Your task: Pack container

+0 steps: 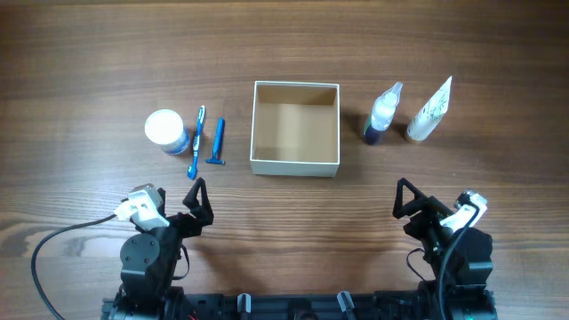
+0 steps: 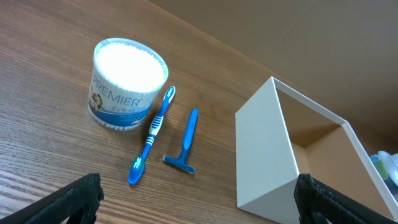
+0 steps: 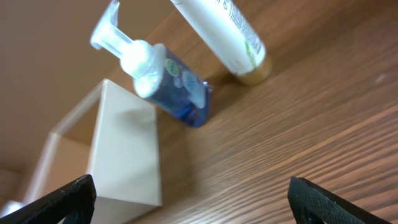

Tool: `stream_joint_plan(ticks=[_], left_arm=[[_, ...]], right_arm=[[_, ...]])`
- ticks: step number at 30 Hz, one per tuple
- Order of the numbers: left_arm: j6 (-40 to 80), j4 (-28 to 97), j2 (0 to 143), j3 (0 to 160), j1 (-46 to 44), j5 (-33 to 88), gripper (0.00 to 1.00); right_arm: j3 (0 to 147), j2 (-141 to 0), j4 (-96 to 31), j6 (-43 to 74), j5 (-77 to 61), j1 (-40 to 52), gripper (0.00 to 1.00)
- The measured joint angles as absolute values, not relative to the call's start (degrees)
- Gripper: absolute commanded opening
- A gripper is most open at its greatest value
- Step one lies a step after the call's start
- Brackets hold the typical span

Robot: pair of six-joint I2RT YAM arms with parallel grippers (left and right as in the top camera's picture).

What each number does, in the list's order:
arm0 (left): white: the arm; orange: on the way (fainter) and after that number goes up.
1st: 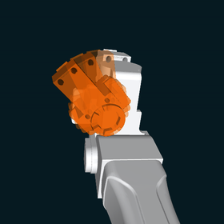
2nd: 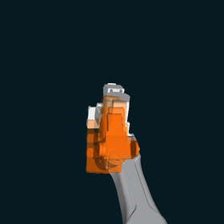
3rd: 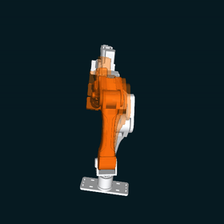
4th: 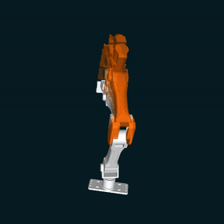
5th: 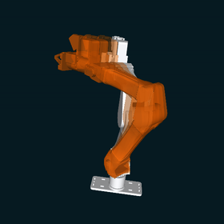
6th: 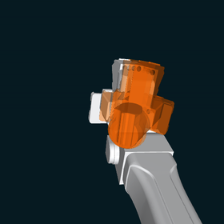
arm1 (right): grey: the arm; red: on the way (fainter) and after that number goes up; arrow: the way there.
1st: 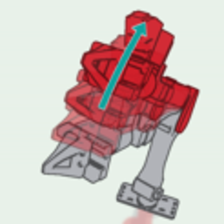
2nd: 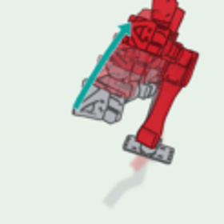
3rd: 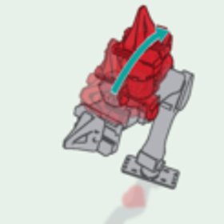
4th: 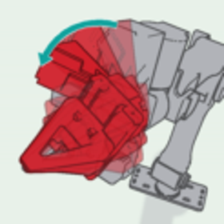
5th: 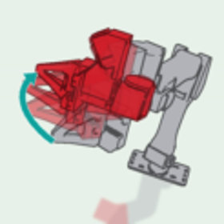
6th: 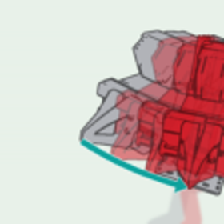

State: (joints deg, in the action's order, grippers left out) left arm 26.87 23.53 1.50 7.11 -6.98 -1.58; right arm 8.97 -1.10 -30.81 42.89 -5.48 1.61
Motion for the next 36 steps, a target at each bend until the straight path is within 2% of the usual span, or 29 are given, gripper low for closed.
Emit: stream_joint_plan(ticks=[4,7,11,15,20,24,28,36], left_arm=[[26.9,23.5,1.5,7.1,-7.0,-1.6,1.0],[26.9,23.5,1.5,7.1,-7.0,-1.6,1.0],[26.9,23.5,1.6,7.1,-7.0,-1.6,1.0],[26.9,23.5,1.5,7.1,-7.0,-1.6,1.0],[26.9,23.5,1.5,7.1,-7.0,-1.6,1.0],[26.9,23.5,1.5,7.1,-7.0,-1.6,1.0],[26.9,23.5,1.5,7.1,-7.0,-1.6,1.0],[26.9,23.5,1.5,7.1,-7.0,-1.6,1.0]], right_arm=[[10.1,-1.4,-28.2,40.3,-11.9,1.6,1.0],[16.3,-5.0,-28.7,36.4,-13.5,1.6,1.0],[35.1,-19.9,-33.3,28.4,-15.4,1.6,1.0],[56.3,-40.9,-45.0,20.3,-16.7,1.6,1.0],[75.9,-63.6,-57.0,15.8,-16.9,1.6,1.0],[82.3,-76.8,-59.7,14.9,-15.6,3.6,1.0],[82.7,-87.0,-59.1,15.6,-6.4,8.8,0.99],[82.7,-100.1,-53.8,18.6,3.0,9.2,0.99]])
